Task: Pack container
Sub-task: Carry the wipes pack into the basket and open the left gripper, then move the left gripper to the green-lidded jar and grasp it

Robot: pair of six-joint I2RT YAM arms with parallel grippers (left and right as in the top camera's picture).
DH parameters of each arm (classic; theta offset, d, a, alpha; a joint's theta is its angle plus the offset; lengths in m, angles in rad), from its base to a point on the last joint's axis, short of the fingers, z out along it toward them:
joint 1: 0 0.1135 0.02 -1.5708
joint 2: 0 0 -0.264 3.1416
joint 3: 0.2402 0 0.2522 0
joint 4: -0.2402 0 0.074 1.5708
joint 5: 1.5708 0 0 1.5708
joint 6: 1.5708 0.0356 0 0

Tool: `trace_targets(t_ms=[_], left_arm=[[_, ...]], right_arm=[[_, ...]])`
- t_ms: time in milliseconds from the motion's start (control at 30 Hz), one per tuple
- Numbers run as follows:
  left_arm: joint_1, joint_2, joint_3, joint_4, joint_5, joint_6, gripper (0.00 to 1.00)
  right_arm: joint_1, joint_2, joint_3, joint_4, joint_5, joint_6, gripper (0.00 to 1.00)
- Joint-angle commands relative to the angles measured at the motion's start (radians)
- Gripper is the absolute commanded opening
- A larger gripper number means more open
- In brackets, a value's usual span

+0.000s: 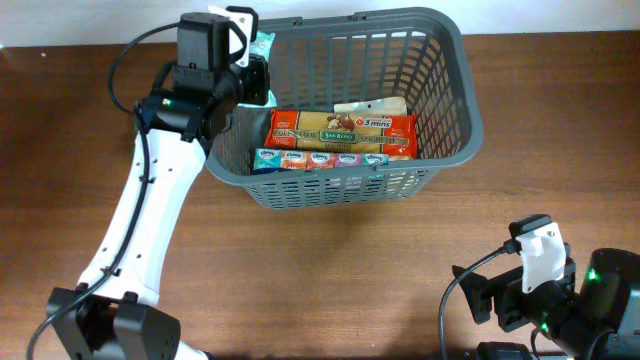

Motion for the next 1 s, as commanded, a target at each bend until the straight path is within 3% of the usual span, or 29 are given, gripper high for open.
trace_targets(t_ms=[0, 33, 67, 133, 167, 200, 433, 567, 667, 967], left_arm=[[-0.001, 0.005, 0.036, -0.010, 0.011, 0.018, 0.02], [-0.001, 0.007, 0.036, -0.012, 0.011, 0.014, 0.02], [-0.001, 0.010, 0.036, -0.011, 0.011, 0.011, 0.12], [-0.001, 0.010, 0.036, -0.011, 0.011, 0.011, 0.71], [-0.002, 0.009, 0.037, -0.010, 0.011, 0.011, 0.93], [-0.002, 0.005, 0.039, -0.011, 0.011, 0.011, 0.99], [0.002, -0.092, 0.064, -0.023, -0.011, 0.011, 0.99], [0.042, -0.176, 0.064, -0.073, -0.204, -0.037, 0.99], [0.116, -0.220, 0.064, -0.129, -0.296, -0.079, 0.99], [0.409, -0.244, 0.027, -0.240, -0.255, -0.090, 0.99]], right_arm=[[-0.008, 0.001, -0.003, 0.003, 0.002, 0.011, 0.99], [-0.008, 0.001, -0.003, 0.003, 0.002, 0.011, 0.99], [-0.008, 0.001, -0.003, 0.003, 0.002, 0.011, 0.99], [-0.008, 0.001, -0.003, 0.003, 0.002, 0.011, 0.99], [-0.008, 0.001, -0.003, 0.003, 0.002, 0.011, 0.99], [-0.008, 0.001, -0.003, 0.003, 0.002, 0.011, 0.99], [-0.008, 0.001, -0.003, 0.003, 0.002, 0.011, 0.99], [-0.008, 0.001, -0.003, 0.003, 0.002, 0.011, 0.99], [-0.008, 0.001, -0.003, 0.003, 0.002, 0.011, 0.99], [-0.008, 0.001, -0.003, 0.003, 0.002, 0.011, 0.99]])
